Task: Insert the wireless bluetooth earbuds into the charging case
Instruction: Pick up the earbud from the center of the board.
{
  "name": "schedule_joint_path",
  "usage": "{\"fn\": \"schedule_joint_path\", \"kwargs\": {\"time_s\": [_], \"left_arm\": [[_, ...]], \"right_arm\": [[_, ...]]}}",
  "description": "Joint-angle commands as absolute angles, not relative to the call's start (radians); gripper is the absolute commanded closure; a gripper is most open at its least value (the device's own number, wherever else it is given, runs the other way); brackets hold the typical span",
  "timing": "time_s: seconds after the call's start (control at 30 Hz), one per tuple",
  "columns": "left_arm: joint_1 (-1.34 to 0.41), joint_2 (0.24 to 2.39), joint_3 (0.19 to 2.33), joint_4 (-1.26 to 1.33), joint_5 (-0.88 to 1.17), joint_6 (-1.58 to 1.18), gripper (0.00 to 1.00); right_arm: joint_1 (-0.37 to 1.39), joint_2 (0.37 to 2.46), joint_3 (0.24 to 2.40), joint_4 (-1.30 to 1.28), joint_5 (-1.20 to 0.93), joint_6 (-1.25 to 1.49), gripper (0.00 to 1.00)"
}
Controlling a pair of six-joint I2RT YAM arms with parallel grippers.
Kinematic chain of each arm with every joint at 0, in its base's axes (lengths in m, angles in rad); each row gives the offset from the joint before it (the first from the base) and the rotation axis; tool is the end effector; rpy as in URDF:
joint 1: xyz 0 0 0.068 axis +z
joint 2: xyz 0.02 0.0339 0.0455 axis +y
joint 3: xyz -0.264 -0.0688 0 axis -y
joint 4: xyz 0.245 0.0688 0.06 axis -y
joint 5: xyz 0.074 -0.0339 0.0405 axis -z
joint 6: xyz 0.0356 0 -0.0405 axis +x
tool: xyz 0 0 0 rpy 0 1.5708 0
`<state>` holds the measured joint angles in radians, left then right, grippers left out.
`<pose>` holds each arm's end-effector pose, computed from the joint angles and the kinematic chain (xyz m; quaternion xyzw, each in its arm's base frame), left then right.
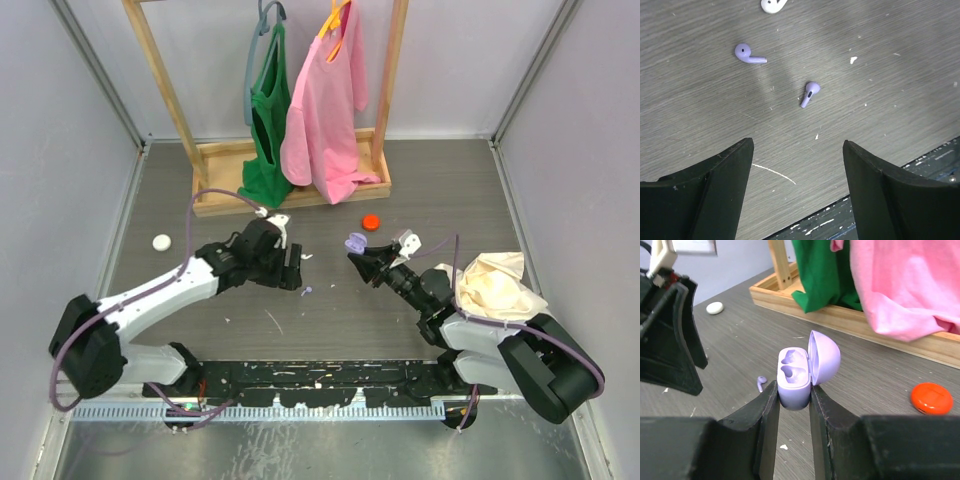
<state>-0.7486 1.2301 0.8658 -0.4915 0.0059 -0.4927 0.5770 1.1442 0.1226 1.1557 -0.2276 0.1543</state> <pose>0.1859 -0.1730 0.2483 0.1206 0.9290 -0.2058 0.2831 0.1612 0.1145 0.1907 -0.2208 0.6214 0.3373 0.6719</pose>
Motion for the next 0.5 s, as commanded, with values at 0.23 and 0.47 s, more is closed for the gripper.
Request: {"fn": "schedule_joint_path", "kwargs": {"time_s": [0.23,0.47], "left_arm": [[-0.848,1.529,1.079,-0.581,-0.153,-0.512,0.27],[-0.898,1.652,1.182,-0.629,-0.225,-0.499,0.35]], "right_arm": [[0.583,1.124,0.110,1.258,-0.178,0.101,0.99],[0.583,1.113,0.111,1.241,-0.172,0.095,0.99]]}}
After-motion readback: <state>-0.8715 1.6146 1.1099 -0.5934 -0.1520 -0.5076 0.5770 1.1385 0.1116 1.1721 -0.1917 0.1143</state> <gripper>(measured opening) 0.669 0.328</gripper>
